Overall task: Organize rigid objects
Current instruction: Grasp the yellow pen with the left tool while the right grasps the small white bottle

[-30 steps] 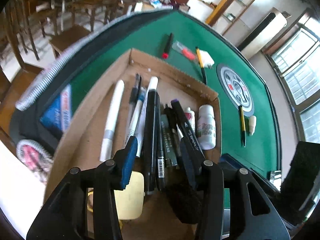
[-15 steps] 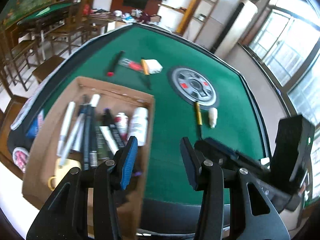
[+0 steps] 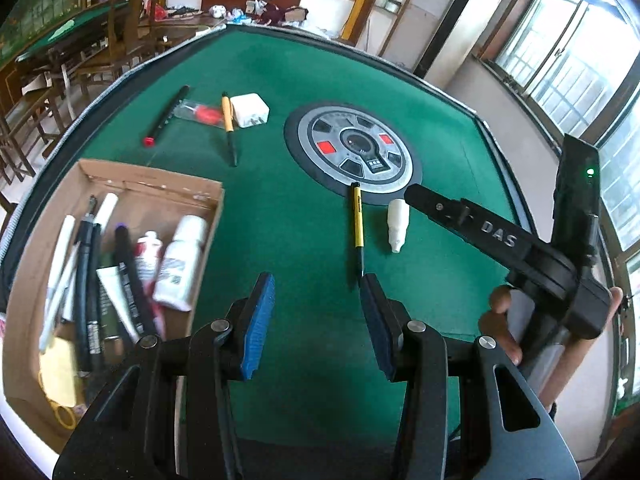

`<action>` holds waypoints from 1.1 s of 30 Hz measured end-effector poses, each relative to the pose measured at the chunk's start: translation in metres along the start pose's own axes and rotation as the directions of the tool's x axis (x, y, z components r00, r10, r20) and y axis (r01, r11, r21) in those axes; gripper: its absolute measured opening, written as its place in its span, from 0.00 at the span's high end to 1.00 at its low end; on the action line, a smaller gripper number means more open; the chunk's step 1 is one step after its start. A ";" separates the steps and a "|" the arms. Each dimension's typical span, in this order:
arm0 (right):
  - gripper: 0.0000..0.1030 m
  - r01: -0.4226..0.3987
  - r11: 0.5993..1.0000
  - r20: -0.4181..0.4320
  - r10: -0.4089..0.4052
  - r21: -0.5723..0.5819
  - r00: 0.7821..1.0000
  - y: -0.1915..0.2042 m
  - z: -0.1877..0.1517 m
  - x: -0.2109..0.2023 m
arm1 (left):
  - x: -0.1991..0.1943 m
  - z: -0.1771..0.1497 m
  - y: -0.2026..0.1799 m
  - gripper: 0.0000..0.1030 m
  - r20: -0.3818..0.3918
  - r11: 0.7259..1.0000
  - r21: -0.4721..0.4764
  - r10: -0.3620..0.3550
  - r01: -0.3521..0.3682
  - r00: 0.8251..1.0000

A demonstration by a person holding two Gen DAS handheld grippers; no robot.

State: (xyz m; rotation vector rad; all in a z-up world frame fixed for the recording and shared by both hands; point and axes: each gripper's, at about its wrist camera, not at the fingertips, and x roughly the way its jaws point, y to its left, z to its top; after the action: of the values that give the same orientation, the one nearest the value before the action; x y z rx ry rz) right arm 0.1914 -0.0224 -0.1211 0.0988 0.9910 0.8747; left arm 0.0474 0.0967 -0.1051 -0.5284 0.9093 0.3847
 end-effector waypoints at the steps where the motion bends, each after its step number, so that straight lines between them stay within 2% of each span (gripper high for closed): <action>1: 0.57 0.007 1.000 0.000 -0.007 0.008 1.000 -0.005 0.001 0.004 | 0.005 0.002 -0.003 0.58 -0.005 1.000 0.002 0.001 -0.001 1.000; 7: 0.57 0.028 0.996 -0.036 -0.025 0.084 0.999 -0.034 -0.007 0.025 | 0.036 0.009 -0.013 0.58 -0.041 1.000 0.012 0.024 -0.023 0.999; 11: 0.57 0.057 0.995 -0.041 -0.054 0.085 0.998 -0.037 -0.007 0.025 | 0.054 0.013 -0.017 0.58 -0.059 1.000 0.003 0.025 -0.025 0.998; 21: 0.57 0.104 0.991 -0.112 -0.094 0.088 0.989 -0.050 -0.011 0.038 | 0.082 0.015 -0.016 0.58 -0.103 0.999 -0.009 0.044 -0.046 0.994; 29: 0.59 0.047 0.987 -0.103 -0.031 0.156 0.994 -0.067 -0.010 0.029 | 0.093 0.018 -0.017 0.58 -0.122 0.998 -0.007 0.054 -0.055 0.991; 31: 0.66 0.047 0.985 -0.108 -0.030 0.164 0.994 -0.069 -0.010 0.028 | 0.097 0.019 -0.019 0.58 -0.129 0.999 -0.004 0.053 -0.054 0.990; 33: 0.68 0.014 0.984 -0.119 0.007 0.176 0.993 -0.070 -0.009 0.031 | 0.100 0.021 -0.022 0.58 -0.131 0.998 0.001 0.055 -0.055 0.990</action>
State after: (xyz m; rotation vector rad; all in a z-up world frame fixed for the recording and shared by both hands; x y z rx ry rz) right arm 0.2338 -0.0504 -0.1792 0.1972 1.1803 0.7949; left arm 0.1285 0.1006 -0.1710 -0.5368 1.0516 0.4049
